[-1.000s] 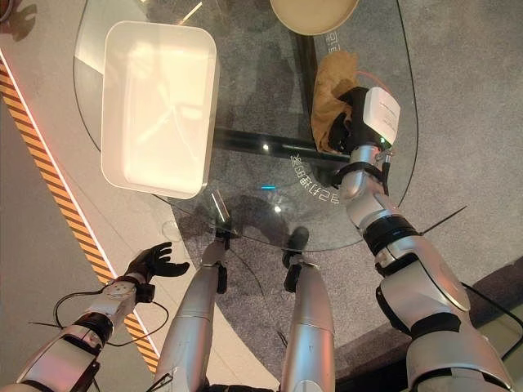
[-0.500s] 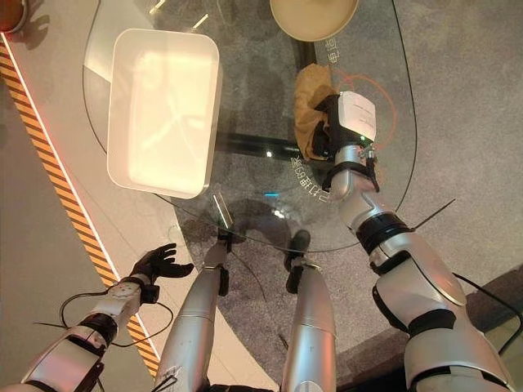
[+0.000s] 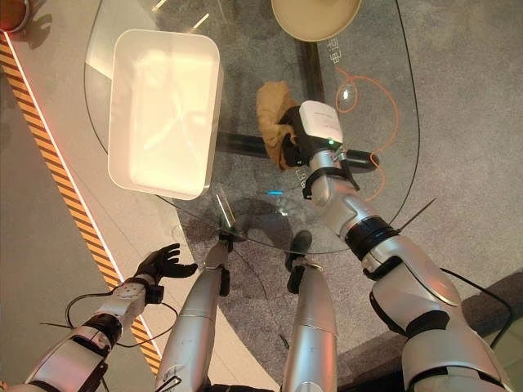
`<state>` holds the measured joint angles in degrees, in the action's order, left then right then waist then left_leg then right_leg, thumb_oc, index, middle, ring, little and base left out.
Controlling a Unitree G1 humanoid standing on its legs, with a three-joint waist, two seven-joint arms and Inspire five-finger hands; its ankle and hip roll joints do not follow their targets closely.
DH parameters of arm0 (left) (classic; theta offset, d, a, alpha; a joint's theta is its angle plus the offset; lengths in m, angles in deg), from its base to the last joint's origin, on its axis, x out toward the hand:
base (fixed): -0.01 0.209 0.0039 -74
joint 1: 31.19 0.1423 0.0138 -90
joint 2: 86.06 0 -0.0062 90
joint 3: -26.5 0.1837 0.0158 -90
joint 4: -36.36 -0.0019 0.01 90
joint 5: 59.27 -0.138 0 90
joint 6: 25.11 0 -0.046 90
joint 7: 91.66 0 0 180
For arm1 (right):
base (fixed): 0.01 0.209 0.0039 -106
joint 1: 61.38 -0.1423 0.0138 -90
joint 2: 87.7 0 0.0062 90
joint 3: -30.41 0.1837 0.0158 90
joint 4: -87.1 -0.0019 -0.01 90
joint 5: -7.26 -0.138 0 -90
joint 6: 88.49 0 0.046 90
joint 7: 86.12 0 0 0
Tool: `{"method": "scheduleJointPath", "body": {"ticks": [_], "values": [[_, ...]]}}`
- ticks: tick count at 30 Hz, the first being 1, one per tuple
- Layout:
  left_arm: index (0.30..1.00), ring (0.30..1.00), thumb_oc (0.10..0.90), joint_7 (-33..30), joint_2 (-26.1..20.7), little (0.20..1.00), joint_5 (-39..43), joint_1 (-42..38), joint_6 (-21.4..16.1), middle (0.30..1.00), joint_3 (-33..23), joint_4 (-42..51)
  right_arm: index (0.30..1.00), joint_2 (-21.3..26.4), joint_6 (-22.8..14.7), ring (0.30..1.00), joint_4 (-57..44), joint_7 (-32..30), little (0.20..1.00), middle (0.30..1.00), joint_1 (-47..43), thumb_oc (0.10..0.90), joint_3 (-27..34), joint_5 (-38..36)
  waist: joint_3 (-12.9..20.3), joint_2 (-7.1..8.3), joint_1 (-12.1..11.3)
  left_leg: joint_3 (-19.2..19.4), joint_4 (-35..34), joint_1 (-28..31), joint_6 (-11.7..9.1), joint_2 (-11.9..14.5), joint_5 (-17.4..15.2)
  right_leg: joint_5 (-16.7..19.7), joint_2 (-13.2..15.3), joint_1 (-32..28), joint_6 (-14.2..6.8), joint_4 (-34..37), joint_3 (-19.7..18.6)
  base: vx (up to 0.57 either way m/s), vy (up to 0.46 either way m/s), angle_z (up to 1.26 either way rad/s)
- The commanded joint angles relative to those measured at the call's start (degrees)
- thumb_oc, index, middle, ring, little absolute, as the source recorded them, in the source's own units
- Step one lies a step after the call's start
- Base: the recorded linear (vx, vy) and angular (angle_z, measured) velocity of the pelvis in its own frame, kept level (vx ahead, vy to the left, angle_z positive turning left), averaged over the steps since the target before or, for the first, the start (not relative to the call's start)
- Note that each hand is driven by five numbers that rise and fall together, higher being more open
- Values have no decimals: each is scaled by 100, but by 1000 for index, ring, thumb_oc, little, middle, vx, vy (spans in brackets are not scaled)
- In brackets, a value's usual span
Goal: Wipe the table with a cloth and put it in the basket.
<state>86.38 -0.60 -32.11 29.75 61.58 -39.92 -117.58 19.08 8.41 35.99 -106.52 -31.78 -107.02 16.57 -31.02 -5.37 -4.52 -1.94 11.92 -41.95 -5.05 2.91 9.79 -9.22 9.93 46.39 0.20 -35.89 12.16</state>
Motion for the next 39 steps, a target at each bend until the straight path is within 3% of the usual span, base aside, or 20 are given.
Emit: {"method": "scheduleJointPath", "body": {"ticks": [1, 22, 39], "values": [[900, 900, 800, -165, 91, 900, -104, 228, -50, 900, -117, -93, 300, -182, -589, 300, -710, 267, 200, 300, -23, 100, -221, 376, 123, -60, -30, 463, 680, 24, 238, -295, -727, 745, -146, -157, -351, 1034, -75, 0, 0, 0], [900, 900, 800, -195, 113, 900, -86, 225, -83, 900, -164, -122, 300, -183, -758, 300, -1173, 919, 200, 300, 619, 100, -539, 499, 123, -18, 76, 497, 633, 7, 203, -273, -674, 758, -151, -115, -343, 1063, -111, 0, 0, 0], [900, 900, 800, -200, 64, 900, -42, 146, -99, 900, -201, -175, 300, -75, -869, 300, -1539, 1079, 200, 300, 856, 100, -665, 409, 123, 50, 146, 507, 617, -13, 186, -243, -653, 796, -174, -91, -360, 1105, -146, 0, 0, 0]]}}
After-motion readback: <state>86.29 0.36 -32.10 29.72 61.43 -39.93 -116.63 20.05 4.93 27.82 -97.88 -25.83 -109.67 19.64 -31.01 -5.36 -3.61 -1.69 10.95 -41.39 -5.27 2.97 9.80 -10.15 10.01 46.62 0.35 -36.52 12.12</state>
